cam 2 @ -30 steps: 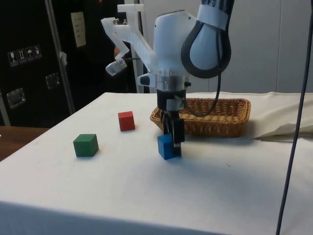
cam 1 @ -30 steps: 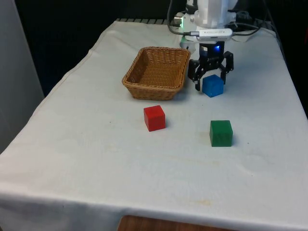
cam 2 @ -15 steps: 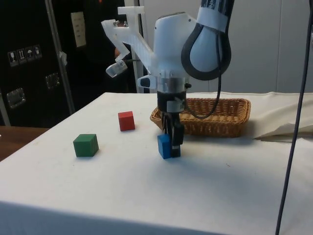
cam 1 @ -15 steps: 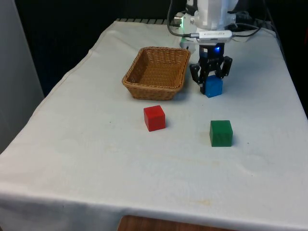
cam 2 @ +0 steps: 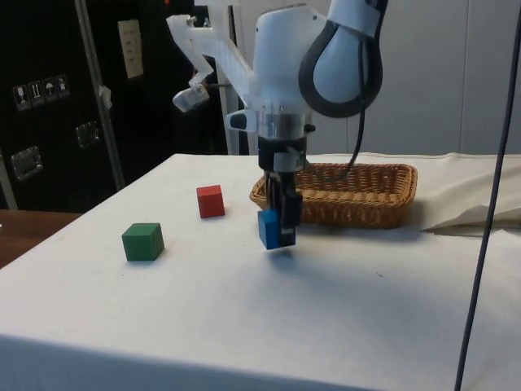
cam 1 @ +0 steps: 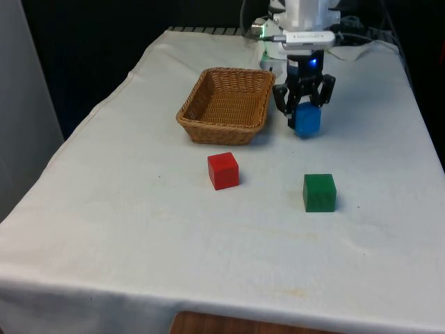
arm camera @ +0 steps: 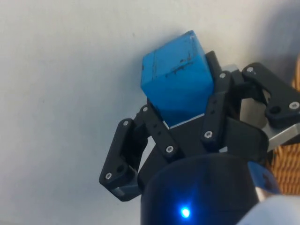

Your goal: Pick up the blue cube and place it into the basket.

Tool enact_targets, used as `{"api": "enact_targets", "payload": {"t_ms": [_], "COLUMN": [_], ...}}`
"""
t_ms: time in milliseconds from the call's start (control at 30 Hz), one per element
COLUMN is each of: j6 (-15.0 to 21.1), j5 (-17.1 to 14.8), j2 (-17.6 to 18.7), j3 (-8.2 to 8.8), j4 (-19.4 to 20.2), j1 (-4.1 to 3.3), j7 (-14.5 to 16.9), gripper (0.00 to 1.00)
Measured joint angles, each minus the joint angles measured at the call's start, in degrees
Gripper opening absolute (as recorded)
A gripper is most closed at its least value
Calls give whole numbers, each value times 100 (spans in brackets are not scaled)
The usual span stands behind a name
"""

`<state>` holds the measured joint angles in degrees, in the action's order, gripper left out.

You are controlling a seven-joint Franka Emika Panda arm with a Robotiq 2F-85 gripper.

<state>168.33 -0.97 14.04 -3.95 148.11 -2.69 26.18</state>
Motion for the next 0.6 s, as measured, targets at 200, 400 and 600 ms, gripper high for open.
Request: {"api": "enact_targets", "payload": {"t_ms": [200, 400, 600], "j6": [-264, -487, -693], "j5": [-6, -6, -6], "j2": [-315, -573, -796], "j3": [6, 6, 6], "j4": [46, 46, 46], "j1": [29, 46, 46], "j7": [-29, -92, -103], "gripper": [1, 1, 1]}}
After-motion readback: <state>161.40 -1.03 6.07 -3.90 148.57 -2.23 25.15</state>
